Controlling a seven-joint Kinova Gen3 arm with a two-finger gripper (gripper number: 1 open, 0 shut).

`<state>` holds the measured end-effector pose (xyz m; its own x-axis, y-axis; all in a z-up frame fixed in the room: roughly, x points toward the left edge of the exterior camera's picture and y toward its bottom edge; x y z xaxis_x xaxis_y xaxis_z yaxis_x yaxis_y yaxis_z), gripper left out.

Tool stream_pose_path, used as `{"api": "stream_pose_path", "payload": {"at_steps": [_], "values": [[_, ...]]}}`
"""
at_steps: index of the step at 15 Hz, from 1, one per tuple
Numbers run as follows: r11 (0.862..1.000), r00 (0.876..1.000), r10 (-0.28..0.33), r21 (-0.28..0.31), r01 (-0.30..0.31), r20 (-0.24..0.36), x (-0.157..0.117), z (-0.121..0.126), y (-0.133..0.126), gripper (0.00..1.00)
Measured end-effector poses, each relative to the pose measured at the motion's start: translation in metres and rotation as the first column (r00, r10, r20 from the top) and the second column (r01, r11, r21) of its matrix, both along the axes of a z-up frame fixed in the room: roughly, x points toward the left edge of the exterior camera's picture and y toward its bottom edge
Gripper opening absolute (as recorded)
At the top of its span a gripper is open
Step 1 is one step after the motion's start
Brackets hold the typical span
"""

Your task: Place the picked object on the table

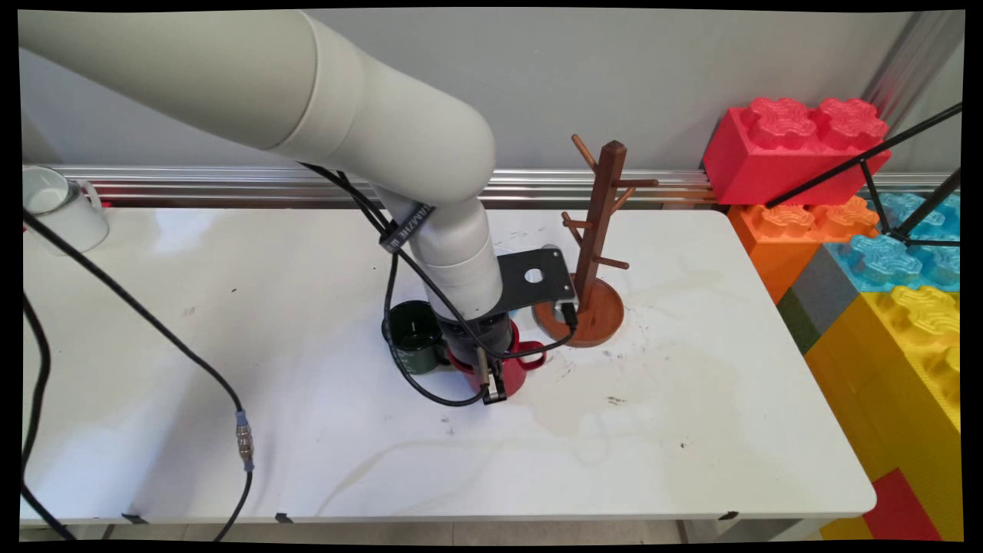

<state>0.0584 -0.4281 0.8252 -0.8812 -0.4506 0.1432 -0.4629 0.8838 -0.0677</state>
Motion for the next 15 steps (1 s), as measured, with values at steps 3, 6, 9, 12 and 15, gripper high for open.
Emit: {"api": "stream_pose_path", "payload": {"at_steps": [3,6,9,12,15], "values": [[1.0,1.0,0.001,0.005,-0.001,-0.003,-0.002,-0.005,-0.003,0.0],[1.0,1.0,0.002,0.008,-0.002,-0.006,-0.004,-0.01,-0.006,0.0],[1.0,1.0,0.002,0.009,-0.002,-0.01,-0.006,-0.014,-0.008,1.0],[1.0,1.0,0.008,0.012,-0.007,-0.016,-0.007,-0.018,-0.01,1.0],[1.0,1.0,0.018,0.011,-0.018,-0.025,-0.006,-0.018,-0.012,1.0]]}}
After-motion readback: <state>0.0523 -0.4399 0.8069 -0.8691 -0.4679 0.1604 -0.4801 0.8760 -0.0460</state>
